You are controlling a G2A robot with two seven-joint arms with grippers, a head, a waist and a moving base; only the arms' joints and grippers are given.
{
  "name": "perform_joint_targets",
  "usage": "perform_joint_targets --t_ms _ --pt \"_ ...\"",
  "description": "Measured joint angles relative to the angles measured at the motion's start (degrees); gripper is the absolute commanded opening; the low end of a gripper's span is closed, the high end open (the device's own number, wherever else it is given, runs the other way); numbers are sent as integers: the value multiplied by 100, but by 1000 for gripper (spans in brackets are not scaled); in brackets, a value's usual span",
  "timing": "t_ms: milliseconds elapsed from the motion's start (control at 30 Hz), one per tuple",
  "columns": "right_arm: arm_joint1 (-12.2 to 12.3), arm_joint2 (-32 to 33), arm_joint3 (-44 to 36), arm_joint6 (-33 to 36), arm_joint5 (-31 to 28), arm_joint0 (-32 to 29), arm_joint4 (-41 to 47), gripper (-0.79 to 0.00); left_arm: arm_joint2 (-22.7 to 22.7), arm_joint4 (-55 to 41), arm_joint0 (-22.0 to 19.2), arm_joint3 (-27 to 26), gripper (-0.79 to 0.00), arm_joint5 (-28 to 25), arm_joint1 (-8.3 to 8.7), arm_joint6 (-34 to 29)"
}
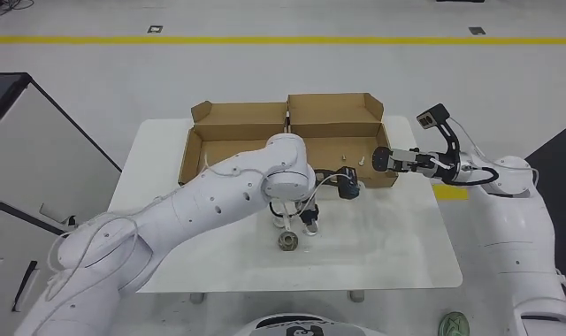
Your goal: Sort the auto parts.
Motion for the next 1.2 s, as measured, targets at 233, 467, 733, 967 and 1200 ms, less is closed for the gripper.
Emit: perform_joint_targets --t_ms 233,467,733,967,1200 --pt "0 0 0 0 0 0 0 0 283 -51 -132 263 -175 -53 -137 54" --pt "0 0 0 0 0 0 0 0 471 115 -148 344 -296 -141 -263 142" --pt "0 0 0 0 0 0 0 0 851 600 -254 460 -413 -8 -465 8" --pt "0 0 0 0 0 0 0 0 847 709 -109 820 -419 -141 -651 141" --pt "0 0 0 0 0 0 0 0 848 853 70 1165 -409 -236 -846 235"
